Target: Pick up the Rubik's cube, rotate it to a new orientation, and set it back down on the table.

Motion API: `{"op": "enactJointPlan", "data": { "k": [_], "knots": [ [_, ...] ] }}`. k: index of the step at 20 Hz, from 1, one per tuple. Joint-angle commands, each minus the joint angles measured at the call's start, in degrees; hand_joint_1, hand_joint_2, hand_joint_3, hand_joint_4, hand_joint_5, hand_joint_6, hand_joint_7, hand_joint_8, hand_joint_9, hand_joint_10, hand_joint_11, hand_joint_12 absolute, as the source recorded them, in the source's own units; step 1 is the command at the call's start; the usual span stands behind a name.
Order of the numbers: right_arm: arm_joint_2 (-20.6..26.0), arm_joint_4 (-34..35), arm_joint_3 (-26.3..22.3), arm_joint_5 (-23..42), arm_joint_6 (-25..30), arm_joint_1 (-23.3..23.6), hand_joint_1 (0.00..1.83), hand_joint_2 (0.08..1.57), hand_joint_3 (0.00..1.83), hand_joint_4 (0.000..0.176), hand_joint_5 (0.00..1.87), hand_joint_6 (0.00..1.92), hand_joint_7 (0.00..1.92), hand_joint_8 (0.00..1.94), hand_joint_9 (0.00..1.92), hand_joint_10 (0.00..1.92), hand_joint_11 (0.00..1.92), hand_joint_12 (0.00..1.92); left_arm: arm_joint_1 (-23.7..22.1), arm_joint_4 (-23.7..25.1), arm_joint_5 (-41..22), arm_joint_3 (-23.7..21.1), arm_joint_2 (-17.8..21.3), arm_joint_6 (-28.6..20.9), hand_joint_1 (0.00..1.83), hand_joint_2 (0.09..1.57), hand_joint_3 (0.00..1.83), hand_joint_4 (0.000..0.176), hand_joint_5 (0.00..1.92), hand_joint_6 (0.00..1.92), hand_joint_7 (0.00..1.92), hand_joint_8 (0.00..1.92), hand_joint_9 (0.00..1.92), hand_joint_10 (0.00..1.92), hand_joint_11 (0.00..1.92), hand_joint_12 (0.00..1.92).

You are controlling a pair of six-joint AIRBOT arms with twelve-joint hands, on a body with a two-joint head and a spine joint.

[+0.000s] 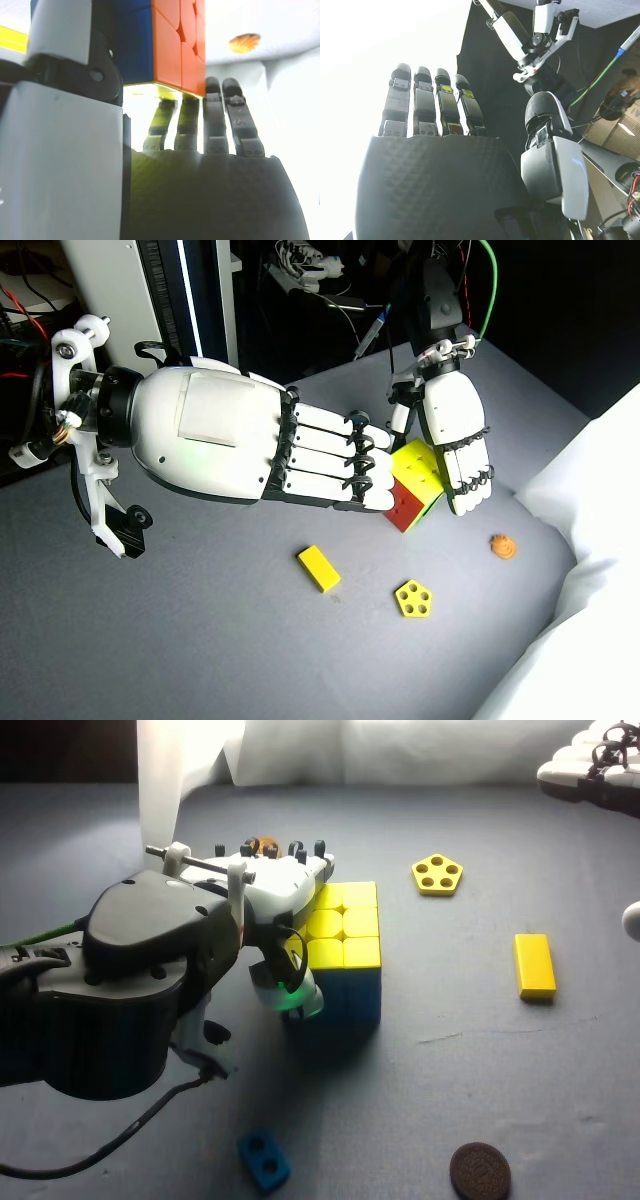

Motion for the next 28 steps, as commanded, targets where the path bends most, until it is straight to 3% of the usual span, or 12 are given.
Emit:
{"op": "enactJointPlan", "data": {
  "k": [1,2,3,4,5,6,8,11,18,20,23,28],
  "knots": [
    [0.28,2.33,-0.07,6.05,0.14,0.3,0.0,1.27,0.0,0.0,0.0,0.0,0.0,0.0,0.0,0.0,0.0,0.0,-0.48,1.93,-0.55,0.26,-0.03,0.03,1.08,1.02,0.0,0.0,0.4,0.08,0.33,0.57,0.25,0.74,0.0,1.16],
    [0.28,2.33,-0.07,6.05,0.12,0.3,0.0,1.27,0.0,0.0,0.0,0.0,0.0,0.0,0.0,0.0,0.0,0.0,-0.48,1.92,-0.55,0.26,-0.03,0.03,1.08,1.02,0.0,0.0,0.42,0.12,0.23,0.98,0.17,1.12,0.0,1.3],
    [0.28,2.33,-0.07,6.05,0.1,0.3,0.0,1.26,0.0,0.0,0.0,0.0,0.0,0.0,0.0,0.0,0.0,0.0,-0.52,1.85,-0.55,0.26,-0.03,0.03,1.16,1.03,0.0,0.0,0.36,0.74,0.19,1.39,0.18,1.43,0.0,1.55],
    [0.28,2.33,-0.07,6.13,0.1,0.3,0.0,1.26,0.0,0.0,0.0,0.0,0.0,0.0,0.0,0.0,0.0,0.0,-0.6,1.8,-0.55,0.26,-0.03,0.03,1.18,1.05,0.0,0.0,0.39,1.13,0.19,1.6,0.19,1.65,0.03,1.76],
    [0.28,2.33,-0.07,6.21,0.1,0.3,0.0,1.26,0.0,0.0,0.0,0.0,0.0,0.0,0.0,0.0,0.0,0.0,-0.64,1.76,-0.55,0.21,-0.03,0.03,1.1,1.19,0.02,0.0,0.66,1.33,0.23,1.69,0.21,1.74,0.06,1.86],
    [0.28,2.33,-0.07,6.26,0.09,0.3,0.0,1.26,0.0,0.0,0.0,0.0,0.0,0.0,0.0,0.0,0.0,0.0,-0.64,1.74,-0.55,0.16,-0.03,0.03,1.08,1.23,0.01,0.0,0.71,1.38,0.26,1.71,0.22,1.79,0.1,1.91],
    [0.29,2.33,-0.07,6.3,0.02,0.3,0.0,1.27,0.0,0.0,0.0,0.0,0.0,0.0,0.0,0.0,0.0,0.0,-0.68,1.56,-0.56,-0.04,-0.03,0.05,1.12,1.32,0.01,0.0,0.7,1.38,0.51,1.78,0.3,1.83,0.18,1.92],
    [0.29,2.33,-0.07,6.73,-0.56,0.29,0.0,1.26,0.0,0.0,0.0,0.0,0.0,0.0,0.0,0.0,0.0,0.0,-1.13,1.37,-0.56,-0.35,-0.02,0.18,1.11,1.35,0.0,0.0,0.67,1.43,0.48,1.84,0.33,1.85,0.29,1.92],
    [0.37,2.34,-0.06,8.76,-2.55,0.32,0.0,1.26,0.0,0.0,0.0,0.0,0.0,0.0,0.0,0.0,0.0,0.0,-5.56,-1.47,-0.57,-1.43,0.5,3.35,1.13,1.33,0.0,0.0,0.7,1.37,0.48,1.85,0.3,1.84,0.22,1.92],
    [0.64,2.34,-0.06,11.38,-3.06,0.1,0.0,1.26,0.0,0.0,0.0,0.0,0.0,0.0,0.0,0.0,0.0,0.0,-7.17,-3.55,-0.57,-2.3,0.88,5.35,1.14,1.33,0.0,0.0,0.72,1.34,0.49,1.84,0.3,1.86,0.22,1.92],
    [1.32,2.33,-0.06,19.92,-3.37,-1.72,0.0,1.26,0.0,0.0,0.0,0.0,0.03,0.01,0.0,0.0,0.0,0.0,-9.34,-5.61,-0.58,-3.86,1.85,7.01,1.08,1.36,0.01,0.0,0.63,1.53,0.46,1.83,0.31,1.84,0.24,1.92],
    [1.61,2.33,-0.09,19.96,-3.36,-1.97,0.0,1.26,0.0,0.0,0.0,0.0,0.05,0.01,0.0,0.0,0.0,0.0,-11.15,-8.25,-0.61,-7.35,4.23,8.41,1.11,1.34,0.0,0.0,0.68,1.42,0.49,1.82,0.33,1.82,0.21,1.92]
  ]
}}
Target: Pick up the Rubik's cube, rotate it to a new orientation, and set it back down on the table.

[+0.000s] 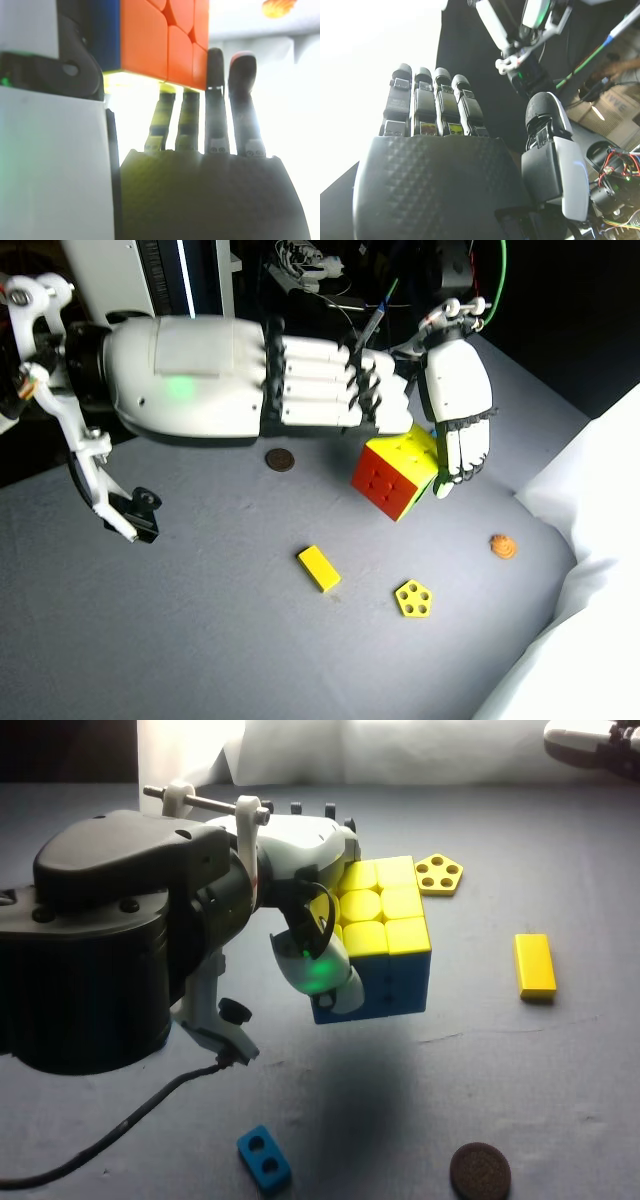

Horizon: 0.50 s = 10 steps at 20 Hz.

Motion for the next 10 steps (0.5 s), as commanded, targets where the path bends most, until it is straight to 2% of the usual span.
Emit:
{"op": "enactJointPlan", "data": {
  "k": [1,4,5,6,7,8,9,10],
  "knots": [
    [0.38,3.16,-0.08,5.77,0.03,0.25,0.0,1.26,0.0,0.0,0.0,0.0,0.05,0.02,0.0,0.0,0.0,0.0,-1.38,3.52,0.25,-0.48,0.63,-0.45,1.13,1.33,0.0,0.0,0.71,1.36,0.5,1.83,0.33,1.85,0.22,1.92],
    [0.38,2.51,-0.11,5.77,0.03,0.24,0.0,1.26,0.0,0.0,0.03,0.01,0.12,0.04,0.06,0.03,0.0,0.0,-2.35,2.65,0.26,-1.28,0.84,0.92,1.11,1.36,0.0,0.0,0.66,1.44,0.46,1.88,0.29,1.88,0.23,1.92],
    [0.37,1.97,-0.11,5.72,0.04,0.24,0.0,1.26,0.0,0.0,0.09,0.01,0.2,0.04,0.15,0.12,0.0,0.2,-2.66,2.45,0.26,-1.39,0.84,1.46,1.12,1.34,0.0,0.0,0.69,1.41,0.48,1.83,0.32,1.85,0.26,1.92],
    [0.37,1.04,-0.11,5.71,0.13,0.24,0.07,1.24,0.0,0.0,0.12,0.01,0.35,0.09,0.24,0.33,0.0,0.74,-2.78,2.45,0.25,-1.44,0.83,1.58,1.1,1.35,0.0,0.0,0.66,1.45,0.48,1.84,0.32,1.87,0.28,1.92],
    [0.37,-0.33,-0.11,5.57,0.61,0.23,0.06,1.25,0.0,0.0,0.15,0.01,0.43,0.16,0.16,0.86,0.0,1.16,-2.89,2.45,0.25,-1.49,0.83,1.69,1.11,1.34,0.0,0.0,0.68,1.43,0.49,1.83,0.34,1.88,0.3,1.92],
    [0.37,-1.41,-0.1,5.11,1.66,0.23,0.07,1.26,0.0,0.0,0.13,0.01,0.37,0.94,0.25,1.56,0.07,1.77,-2.96,2.45,0.25,-1.52,0.83,1.88,1.11,1.34,0.0,0.0,0.68,1.41,0.5,1.81,0.34,1.86,0.29,1.92],
    [0.37,-1.96,-0.1,4.61,2.61,0.24,0.16,1.24,0.0,0.0,0.19,0.03,0.41,1.57,0.51,1.85,0.47,1.89,-3.01,2.46,0.25,-1.52,0.83,2.0,1.08,1.36,0.01,0.0,0.63,1.51,0.46,1.85,0.33,1.89,0.29,1.92],
    [0.34,-2.4,-0.11,4.06,3.38,0.25,0.17,1.24,0.0,0.0,0.19,0.03,0.52,1.77,0.68,1.91,0.65,1.91,-3.03,2.46,0.26,-1.53,0.83,2.16,1.08,1.36,0.0,0.0,0.63,1.51,0.46,1.85,0.32,1.89,0.28,1.92]
  ]
}}
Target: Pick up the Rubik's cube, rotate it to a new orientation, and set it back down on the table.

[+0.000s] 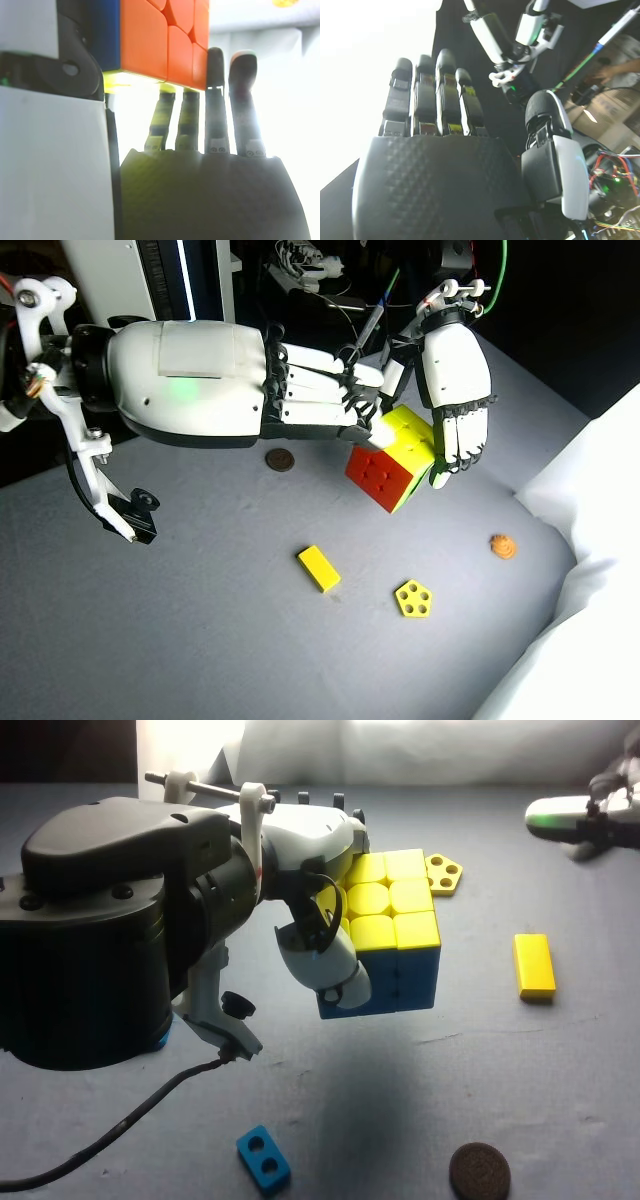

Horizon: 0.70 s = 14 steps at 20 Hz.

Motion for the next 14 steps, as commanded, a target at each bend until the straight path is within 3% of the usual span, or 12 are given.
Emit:
{"op": "enactJointPlan", "data": {
  "k": [1,3,7,10,14],
  "knots": [
    [0.26,3.01,-0.12,4.95,0.34,0.49,0.18,1.24,0.0,0.0,0.19,0.03,0.67,1.86,0.82,1.92,0.79,1.92,-1.07,3.88,0.54,-0.41,0.4,-0.17,1.1,1.35,0.0,0.0,0.67,1.45,0.47,1.85,0.33,1.88,0.28,1.92],
    [0.12,2.42,-0.94,3.13,-0.35,0.6,0.15,1.25,0.0,0.0,0.15,0.01,0.76,1.94,0.91,1.92,0.89,1.92,-1.07,4.08,0.54,-0.36,0.41,-0.17,1.11,1.34,0.0,0.0,0.67,1.41,0.48,1.85,0.31,1.87,0.26,1.92],
    [-1.48,0.15,-2.25,-2.79,-1.38,3.5,0.14,1.25,0.0,0.0,0.14,0.0,0.72,1.94,0.87,1.92,0.84,1.92,-1.1,4.68,0.54,-0.33,0.4,-0.17,1.09,1.37,0.0,0.0,0.64,1.48,0.46,1.87,0.3,1.87,0.25,1.92],
    [-4.05,-0.59,-2.55,-9.1,-1.38,6.65,0.14,1.25,0.0,0.0,0.15,0.01,0.71,1.94,0.87,1.92,0.82,1.92,-1.25,4.69,0.54,-0.27,0.4,-0.17,1.14,1.32,0.0,0.0,0.72,1.34,0.51,1.82,0.34,1.83,0.27,1.92],
    [-7.33,-1.43,-2.55,-15.8,-1.55,11.14,0.1,1.27,0.01,0.0,0.12,0.0,0.68,1.92,0.86,1.92,0.8,1.92,-1.38,4.72,0.54,-0.2,0.4,-0.17,1.09,1.37,0.01,0.0,0.62,1.49,0.45,1.91,0.28,1.92,0.23,1.92]
  ]
}}
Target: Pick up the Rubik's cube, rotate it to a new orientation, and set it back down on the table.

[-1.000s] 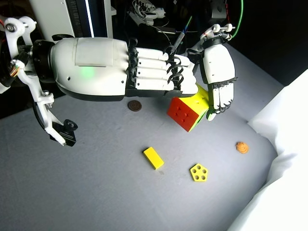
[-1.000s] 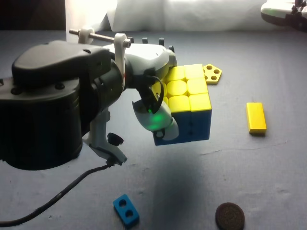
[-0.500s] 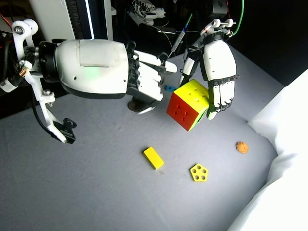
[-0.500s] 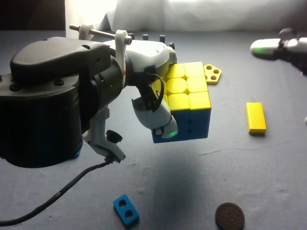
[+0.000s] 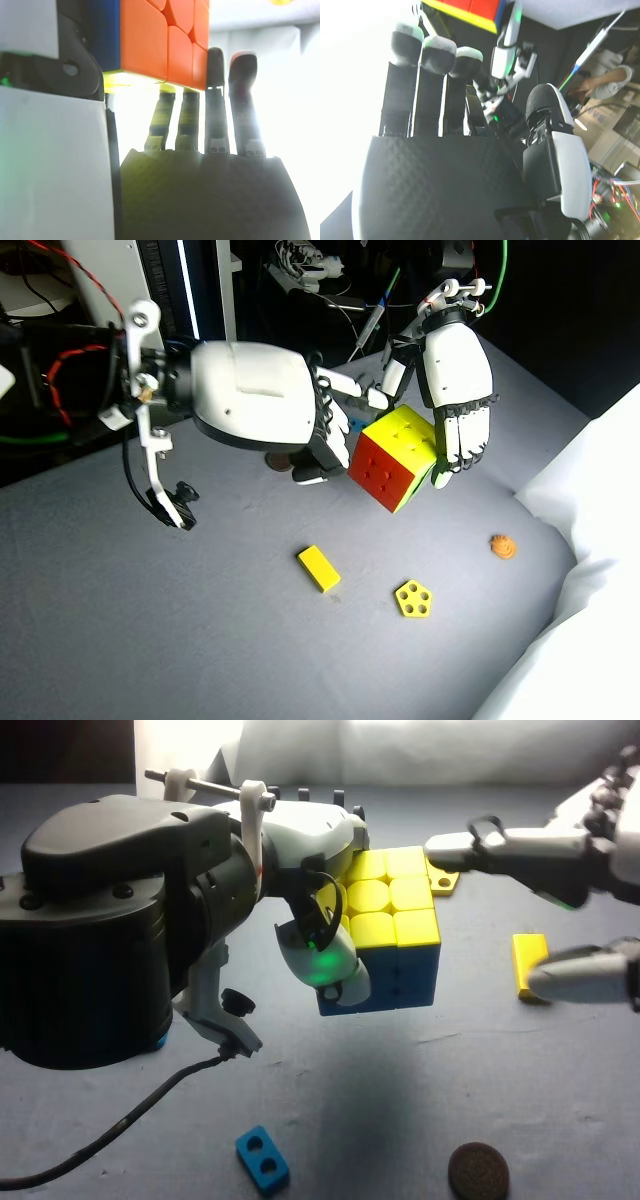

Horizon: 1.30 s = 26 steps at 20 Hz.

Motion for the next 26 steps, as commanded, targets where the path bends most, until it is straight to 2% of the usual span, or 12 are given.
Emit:
{"op": "enactJointPlan", "data": {
  "k": [1,5,6,10,12,14,15,17,18,19,22,26],
  "knots": [
    [-0.1,1.85,-0.15,2.6,0.03,0.48,0.09,1.27,0.01,0.0,0.12,0.0,0.67,1.91,0.83,1.92,0.78,1.92,-1.26,4.28,0.49,-0.21,0.4,-0.24,1.1,1.36,0.0,0.0,0.64,1.45,0.46,1.89,0.3,1.92,0.25,1.92],
    [-0.7,0.32,-1.02,2.05,-0.06,-0.28,0.1,1.27,0.01,0.0,0.13,0.0,0.64,1.91,0.79,1.92,0.73,1.92,-1.3,4.31,0.49,-0.21,0.39,-0.24,1.08,1.37,0.0,0.0,0.61,1.51,0.48,1.87,0.31,1.87,0.23,1.92],
    [-0.9,0.23,-1.2,1.96,-0.31,-0.32,0.1,1.27,0.0,0.0,0.14,0.01,0.64,1.86,0.78,1.92,0.73,1.92,-1.3,4.35,0.49,-0.22,0.39,-0.24,1.1,1.37,0.0,0.0,0.64,1.47,0.46,1.89,0.31,1.91,0.27,1.92],
    [-1.15,0.04,-1.94,0.1,-0.83,-0.59,0.12,1.27,0.0,0.0,0.15,0.01,0.63,1.92,0.8,1.92,0.76,1.92,-1.32,4.5,0.49,-0.17,0.39,-0.24,1.09,1.36,0.0,0.0,0.63,1.47,0.48,1.87,0.31,1.85,0.26,1.92],
    [-1.24,0.03,-1.94,0.1,-1.16,-0.98,0.12,1.27,0.0,0.0,0.14,0.01,0.63,1.91,0.81,1.92,0.77,1.92,-1.32,4.5,0.49,-0.15,0.39,-0.24,1.11,1.35,0.0,0.0,0.66,1.43,0.47,1.87,0.32,1.91,0.28,1.92],
    [-1.51,0.03,-1.94,-0.47,-1.39,-1.24,0.13,1.27,0.0,0.0,0.15,0.0,0.63,1.9,0.79,1.92,0.72,1.92,-1.31,4.5,0.49,-0.13,0.39,-0.24,1.09,1.37,0.0,0.0,0.63,1.49,0.46,1.88,0.32,1.9,0.27,1.92],
    [-1.75,0.03,-1.93,-1.31,-1.46,-1.24,0.14,1.27,0.0,0.0,0.15,0.01,0.63,1.9,0.79,1.92,0.73,1.92,-1.31,4.5,0.49,-0.1,0.39,-0.24,1.11,1.35,0.0,0.0,0.67,1.41,0.49,1.86,0.34,1.88,0.29,1.92],
    [-2.0,0.03,-1.92,-1.8,-1.53,-1.24,0.16,1.26,0.0,0.0,0.17,0.01,0.65,1.89,0.81,1.92,0.77,1.92,-1.31,4.5,0.49,-0.06,0.39,-0.24,1.11,1.36,0.0,0.0,0.66,1.41,0.48,1.88,0.31,1.86,0.24,1.92],
    [-2.35,0.04,-1.93,-1.77,-1.53,-1.21,0.16,1.26,0.0,0.0,0.16,0.01,0.62,1.9,0.77,1.92,0.72,1.92,-1.32,4.5,0.49,-0.06,0.39,-0.24,1.1,1.36,0.0,0.0,0.64,1.45,0.48,1.88,0.31,1.86,0.25,1.92],
    [-2.85,0.04,-1.93,-1.83,-1.53,-1.19,0.15,1.26,0.0,0.0,0.16,0.01,0.61,1.91,0.76,1.92,0.71,1.92,-1.34,4.5,0.49,-0.05,0.39,-0.24,1.12,1.34,0.0,0.0,0.68,1.38,0.5,1.84,0.34,1.85,0.26,1.92],
    [-3.51,0.04,-1.96,-4.29,-1.55,-1.29,0.12,1.26,0.0,0.0,0.15,0.0,0.62,1.84,0.77,1.92,0.72,1.92,-1.52,4.5,0.49,0.04,0.39,-0.24,1.1,1.35,0.0,0.0,0.66,1.44,0.47,1.86,0.32,1.86,0.26,1.92],
    [-3.48,0.04,-1.95,-4.29,-1.64,-2.1,0.14,1.26,0.0,0.0,0.17,0.01,0.63,1.88,0.78,1.92,0.72,1.92,-1.67,4.51,0.49,0.16,0.4,-0.24,1.08,1.37,0.0,0.0,0.62,1.49,0.46,1.88,0.31,1.89,0.27,1.92]
  ]
}}
